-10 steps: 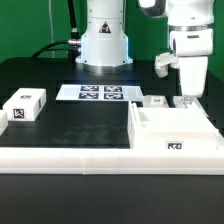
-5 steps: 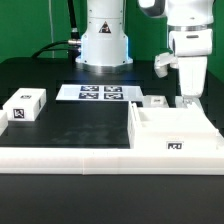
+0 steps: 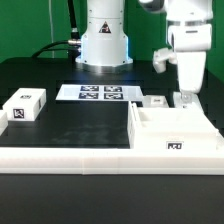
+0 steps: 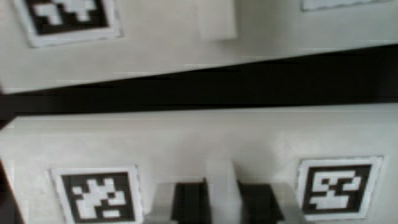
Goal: Assemble cabinet
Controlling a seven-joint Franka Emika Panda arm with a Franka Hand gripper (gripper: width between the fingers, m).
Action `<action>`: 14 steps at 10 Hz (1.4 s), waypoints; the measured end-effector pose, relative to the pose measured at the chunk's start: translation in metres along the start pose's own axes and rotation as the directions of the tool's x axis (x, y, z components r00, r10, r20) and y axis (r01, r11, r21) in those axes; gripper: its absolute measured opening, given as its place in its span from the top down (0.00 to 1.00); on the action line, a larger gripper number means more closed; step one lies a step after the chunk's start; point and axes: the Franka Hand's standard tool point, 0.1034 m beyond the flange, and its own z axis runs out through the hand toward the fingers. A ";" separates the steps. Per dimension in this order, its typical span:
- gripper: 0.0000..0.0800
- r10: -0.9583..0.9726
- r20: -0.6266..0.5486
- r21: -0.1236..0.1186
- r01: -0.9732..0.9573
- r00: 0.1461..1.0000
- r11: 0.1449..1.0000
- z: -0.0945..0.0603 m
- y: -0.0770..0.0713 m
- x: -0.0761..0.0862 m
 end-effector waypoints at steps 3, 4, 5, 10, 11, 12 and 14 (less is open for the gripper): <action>0.91 0.007 0.032 -0.012 -0.006 0.999 1.000 -0.030 0.009 -0.013; 0.91 0.007 0.034 -0.019 -0.007 0.999 1.000 -0.035 0.013 -0.017; 0.91 0.007 0.033 -0.024 -0.007 0.999 1.000 -0.037 0.017 -0.023; 0.91 0.003 0.033 -0.014 -0.002 0.999 1.000 -0.031 0.019 -0.026; 0.91 0.001 0.034 -0.014 -0.001 0.999 1.000 -0.031 0.023 -0.030; 0.91 0.008 0.034 -0.018 -0.008 0.999 1.000 -0.033 0.027 -0.032; 0.91 0.010 0.033 -0.017 -0.009 0.999 1.000 -0.033 0.028 -0.033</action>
Offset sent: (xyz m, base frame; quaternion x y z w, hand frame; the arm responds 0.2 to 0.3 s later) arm 0.0011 -0.0277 0.0282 0.0073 -0.0236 -0.0281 0.9993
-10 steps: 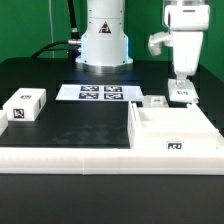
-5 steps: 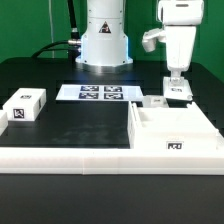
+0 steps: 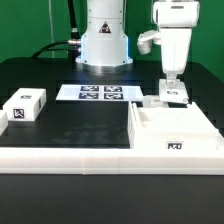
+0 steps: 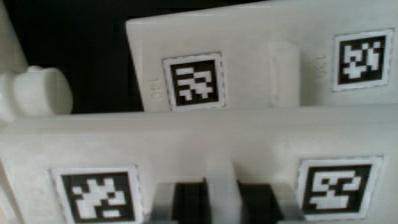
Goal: Assemble cabinet
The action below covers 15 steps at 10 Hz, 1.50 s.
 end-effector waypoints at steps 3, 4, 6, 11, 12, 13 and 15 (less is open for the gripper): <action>0.91 0.003 -0.001 0.004 -0.003 1.000 1.000 0.003 0.002 -0.001; 0.91 0.004 -0.003 0.004 -0.004 1.000 1.000 0.004 0.005 0.000; 0.91 -0.001 -0.005 0.001 0.001 1.000 1.000 0.003 0.011 0.002; 0.91 0.003 -0.005 0.002 -0.003 1.000 1.000 0.004 0.012 0.002; 0.91 0.004 -0.006 -0.001 -0.004 1.000 1.000 0.003 0.014 0.002; 0.91 0.004 -0.008 -0.005 -0.004 1.000 1.000 0.001 0.017 0.003; 0.91 0.005 -0.008 -0.007 -0.005 1.000 1.000 0.000 0.018 0.003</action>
Offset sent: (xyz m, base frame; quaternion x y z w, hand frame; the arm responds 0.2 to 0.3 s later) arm 0.0132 0.0015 -0.0019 0.0001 0.0000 -0.0272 0.9996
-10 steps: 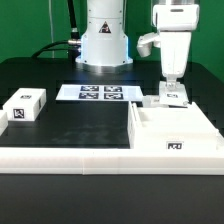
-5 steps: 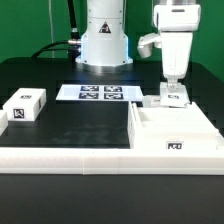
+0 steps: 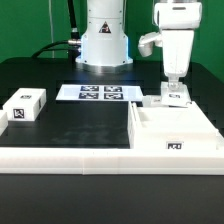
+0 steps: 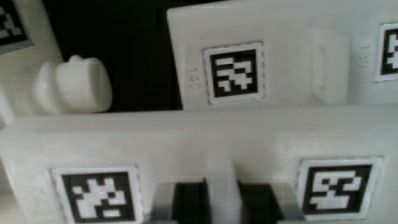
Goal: Assemble cabinet
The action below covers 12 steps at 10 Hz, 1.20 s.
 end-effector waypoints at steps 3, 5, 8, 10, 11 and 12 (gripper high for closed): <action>0.91 0.001 0.000 0.002 -0.001 1.000 1.000 0.001 -0.001 0.000; 0.91 0.001 0.000 0.006 -0.001 1.000 1.000 0.003 0.000 -0.001; 0.91 -0.011 -0.008 -0.003 0.011 1.000 1.000 0.003 0.012 0.001; 0.91 -0.023 -0.010 -0.006 0.023 1.000 1.000 0.003 0.015 0.002; 0.91 -0.023 -0.010 -0.006 0.023 1.000 1.000 0.003 0.015 0.002; 0.91 -0.023 -0.010 -0.006 0.023 1.000 1.000 0.003 0.015 0.002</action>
Offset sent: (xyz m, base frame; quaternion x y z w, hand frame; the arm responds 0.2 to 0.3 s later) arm 0.0000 0.0000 0.0000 0.0000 0.0000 0.0000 1.0000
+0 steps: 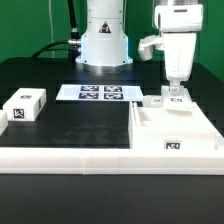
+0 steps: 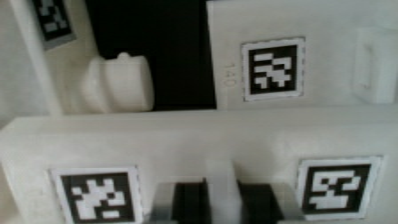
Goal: Assemble cabinet
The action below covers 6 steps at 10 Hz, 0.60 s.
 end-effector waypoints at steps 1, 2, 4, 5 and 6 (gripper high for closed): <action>0.91 0.000 0.000 0.000 0.000 1.000 1.000 0.000 0.000 0.000; 0.91 0.000 0.000 0.000 0.000 1.000 1.000 0.000 0.000 0.000; 0.91 -0.050 -0.004 -0.004 0.050 0.999 0.999 0.002 0.008 -0.003; 0.91 -0.067 -0.006 -0.008 0.067 0.998 0.998 0.001 0.013 -0.003; 0.91 -0.086 -0.001 -0.002 0.086 0.996 0.996 0.001 0.017 -0.003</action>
Offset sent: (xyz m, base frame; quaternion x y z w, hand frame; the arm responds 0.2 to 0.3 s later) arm 0.0149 -0.0060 -0.0099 0.0086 0.0067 -0.0843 0.9964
